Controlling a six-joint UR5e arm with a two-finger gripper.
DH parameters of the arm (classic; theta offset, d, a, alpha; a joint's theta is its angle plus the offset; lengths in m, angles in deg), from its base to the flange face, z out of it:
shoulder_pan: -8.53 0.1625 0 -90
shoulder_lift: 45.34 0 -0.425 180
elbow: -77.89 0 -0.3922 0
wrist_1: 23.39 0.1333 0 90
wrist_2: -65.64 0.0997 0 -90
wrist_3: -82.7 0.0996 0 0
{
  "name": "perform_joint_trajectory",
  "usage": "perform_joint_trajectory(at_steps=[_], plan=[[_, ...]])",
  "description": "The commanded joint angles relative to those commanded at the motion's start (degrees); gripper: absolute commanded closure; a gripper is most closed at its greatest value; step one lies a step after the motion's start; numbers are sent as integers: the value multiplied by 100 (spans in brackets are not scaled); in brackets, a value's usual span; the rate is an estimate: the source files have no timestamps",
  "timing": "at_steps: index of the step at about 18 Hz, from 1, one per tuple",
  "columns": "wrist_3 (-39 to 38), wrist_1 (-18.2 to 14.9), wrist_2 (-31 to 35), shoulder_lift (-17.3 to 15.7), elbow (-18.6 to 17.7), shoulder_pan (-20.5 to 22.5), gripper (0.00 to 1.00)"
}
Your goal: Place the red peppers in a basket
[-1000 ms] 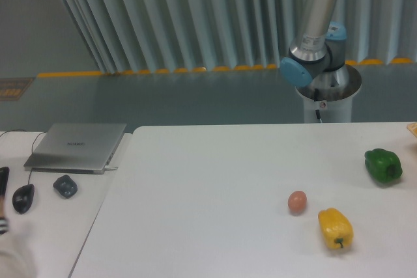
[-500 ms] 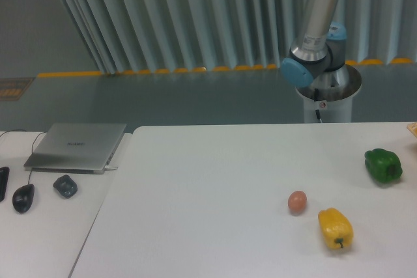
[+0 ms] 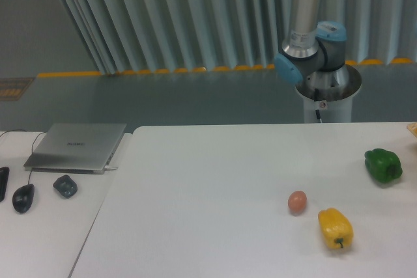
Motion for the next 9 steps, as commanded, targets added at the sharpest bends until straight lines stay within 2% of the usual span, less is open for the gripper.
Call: perform_joint_trajectory(at_steps=[3,9], plan=[[0,0,105,-70,0,-343,0],[9,17,97,-62,-9,-669,0]])
